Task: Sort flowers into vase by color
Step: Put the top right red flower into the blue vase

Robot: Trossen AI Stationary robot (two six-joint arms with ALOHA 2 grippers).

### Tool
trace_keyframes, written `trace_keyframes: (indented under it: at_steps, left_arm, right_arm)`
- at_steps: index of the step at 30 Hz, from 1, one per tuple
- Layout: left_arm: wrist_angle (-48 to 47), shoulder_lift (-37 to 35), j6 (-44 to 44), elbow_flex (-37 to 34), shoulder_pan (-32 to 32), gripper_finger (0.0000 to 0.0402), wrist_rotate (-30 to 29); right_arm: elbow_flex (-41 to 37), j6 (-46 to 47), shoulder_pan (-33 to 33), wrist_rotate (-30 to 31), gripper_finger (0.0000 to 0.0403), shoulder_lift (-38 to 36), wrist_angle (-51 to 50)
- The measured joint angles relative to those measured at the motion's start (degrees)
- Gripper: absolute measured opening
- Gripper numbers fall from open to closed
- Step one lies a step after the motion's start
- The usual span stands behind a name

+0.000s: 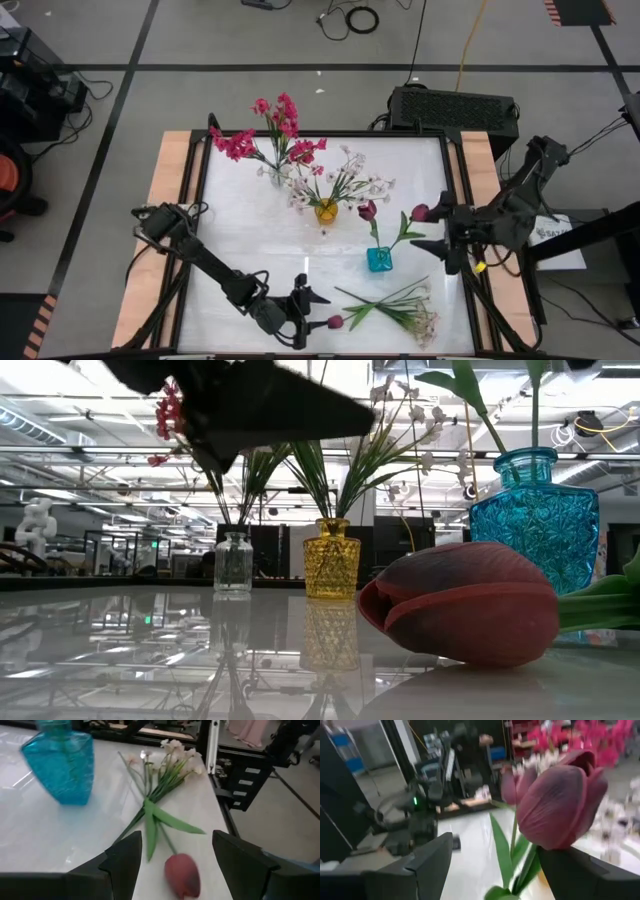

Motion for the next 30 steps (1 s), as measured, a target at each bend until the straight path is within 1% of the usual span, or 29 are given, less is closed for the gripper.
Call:
trace_keyframes:
  at_steps: [5,7,10,13,15,17,22,25,28,30]
  left_arm:
    - [-1.0,3.9,2.2,5.0,0.3,0.0249,1.9]
    - [-1.5,5.0,1.1,7.1,1.0,0.0249,3.3]
    - [-6.8,5.5,-1.9,10.1,2.3,0.0249,5.9]
    - [-14.0,5.5,-4.6,12.6,3.4,0.0249,7.5]
    - [-16.2,5.5,-4.9,13.3,3.9,0.0249,8.3]
    - [-16.0,5.5,-4.8,13.4,4.3,0.0249,9.4]
    - [-15.6,5.5,-4.6,13.5,4.6,0.0249,10.0]
    - [-15.8,5.5,-4.7,13.5,4.5,0.0249,10.1]
    - [-16.3,5.5,-4.9,13.5,4.5,0.0249,10.2]
    - [-16.1,5.5,-4.9,13.5,4.5,0.0249,10.2]
  right_arm:
    - [0.0,-7.6,0.0,0.2,0.0269,-2.5,5.8]
    - [0.0,-10.0,0.0,0.4,0.0263,-3.3,7.2]
    - [0.1,-12.5,0.0,1.8,0.0256,-4.0,8.2]
    - [0.1,-13.3,0.0,1.4,0.0252,-4.0,8.3]
    - [0.1,-12.6,0.1,1.0,0.0252,-3.8,8.2]
    - [0.1,-11.2,0.4,0.9,0.0252,-3.4,7.1]
    - [0.1,-5.0,0.6,0.1,0.0252,-1.3,0.5]
    - [0.1,-3.3,0.6,-1.1,0.0253,-0.1,-2.0]
    - [0.1,-0.7,0.6,-4.9,0.0266,0.5,-4.8]
    - [0.1,2.7,0.6,-6.8,0.0279,0.5,-7.2]
